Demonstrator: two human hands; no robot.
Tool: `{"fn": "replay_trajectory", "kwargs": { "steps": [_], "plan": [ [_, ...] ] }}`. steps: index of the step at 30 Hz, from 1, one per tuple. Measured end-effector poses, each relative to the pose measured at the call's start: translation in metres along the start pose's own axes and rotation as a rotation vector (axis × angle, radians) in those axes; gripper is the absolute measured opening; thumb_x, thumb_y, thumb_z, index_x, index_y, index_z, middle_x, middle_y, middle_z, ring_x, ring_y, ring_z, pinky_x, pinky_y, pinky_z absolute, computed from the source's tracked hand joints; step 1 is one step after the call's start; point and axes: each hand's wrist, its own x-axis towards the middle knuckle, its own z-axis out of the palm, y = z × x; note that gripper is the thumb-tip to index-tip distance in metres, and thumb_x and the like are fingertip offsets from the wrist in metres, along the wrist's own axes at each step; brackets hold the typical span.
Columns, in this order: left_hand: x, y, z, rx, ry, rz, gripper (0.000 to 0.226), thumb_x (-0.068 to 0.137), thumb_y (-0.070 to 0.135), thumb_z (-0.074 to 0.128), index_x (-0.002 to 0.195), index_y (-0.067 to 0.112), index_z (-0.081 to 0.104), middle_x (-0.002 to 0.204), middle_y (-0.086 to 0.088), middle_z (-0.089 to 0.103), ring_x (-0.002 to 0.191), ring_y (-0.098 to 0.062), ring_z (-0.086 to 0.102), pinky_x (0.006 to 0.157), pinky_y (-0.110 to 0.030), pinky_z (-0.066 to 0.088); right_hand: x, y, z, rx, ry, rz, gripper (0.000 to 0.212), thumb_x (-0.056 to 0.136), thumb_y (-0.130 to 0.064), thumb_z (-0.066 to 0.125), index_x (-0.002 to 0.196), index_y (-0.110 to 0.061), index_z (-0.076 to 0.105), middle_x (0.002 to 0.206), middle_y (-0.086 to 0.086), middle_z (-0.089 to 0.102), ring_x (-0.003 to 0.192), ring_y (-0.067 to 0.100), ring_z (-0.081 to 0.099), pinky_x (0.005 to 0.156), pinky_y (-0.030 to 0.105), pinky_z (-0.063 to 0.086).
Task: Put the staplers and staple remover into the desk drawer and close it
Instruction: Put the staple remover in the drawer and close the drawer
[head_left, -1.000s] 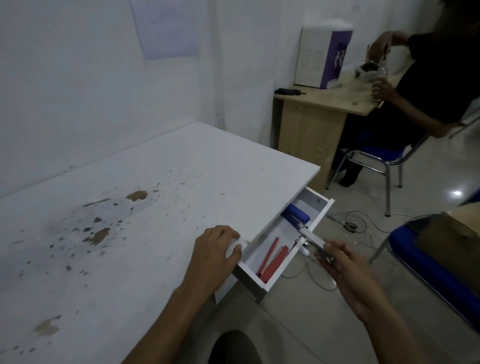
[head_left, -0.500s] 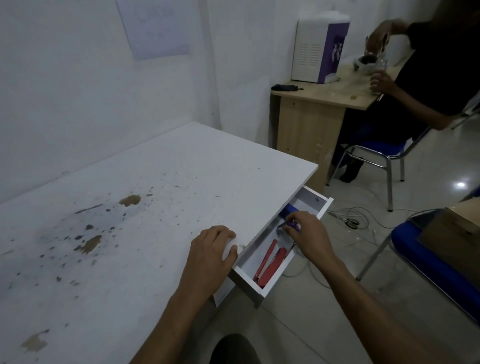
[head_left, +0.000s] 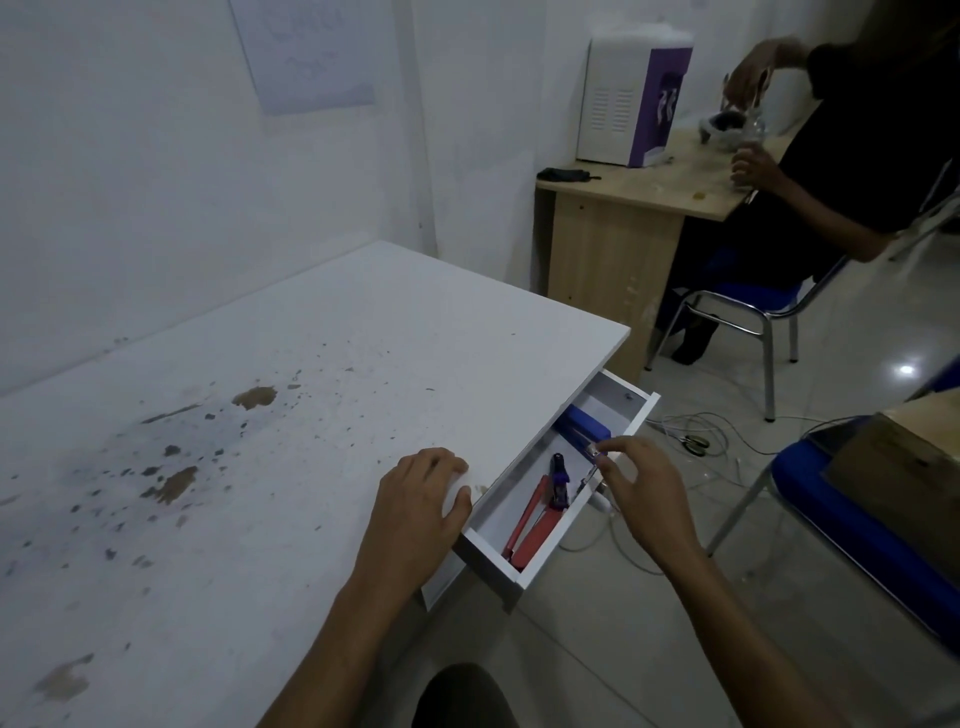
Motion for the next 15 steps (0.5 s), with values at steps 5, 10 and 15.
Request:
{"fn": "replay_trajectory", "kwargs": {
  "steps": [5, 10, 15],
  "plan": [
    [-0.001, 0.003, -0.001, -0.004, 0.007, 0.005, 0.04, 0.078, 0.043, 0.052, 0.105, 0.017, 0.062, 0.11, -0.009, 0.068, 0.095, -0.026, 0.064, 0.087, -0.036, 0.045, -0.026, 0.024, 0.002, 0.226, 0.023, 0.194, 0.012, 0.093, -0.017, 0.053, 0.1, -0.025, 0.058, 0.099, -0.004, 0.06, 0.094, 0.013, 0.057, 0.078, 0.024, 0.045],
    [-0.003, 0.004, -0.001, 0.008, -0.01, 0.003, 0.046, 0.077, 0.048, 0.051, 0.109, 0.017, 0.06, 0.115, -0.01, 0.065, 0.101, -0.028, 0.062, 0.09, -0.042, 0.045, -0.041, 0.034, 0.01, 0.371, -0.008, 0.341, 0.011, 0.094, -0.022, 0.052, 0.099, -0.03, 0.059, 0.097, -0.014, 0.062, 0.094, 0.003, 0.057, 0.082, 0.029, 0.048],
    [-0.002, 0.004, -0.003, 0.008, -0.065, -0.013, 0.052, 0.078, 0.053, 0.046, 0.117, 0.02, 0.055, 0.126, -0.008, 0.058, 0.112, -0.027, 0.054, 0.097, -0.042, 0.04, -0.045, 0.037, 0.019, 0.458, -0.055, 0.431, 0.014, 0.092, -0.032, 0.054, 0.102, -0.023, 0.059, 0.104, -0.006, 0.061, 0.099, 0.014, 0.058, 0.079, 0.033, 0.052]
  ]
}}
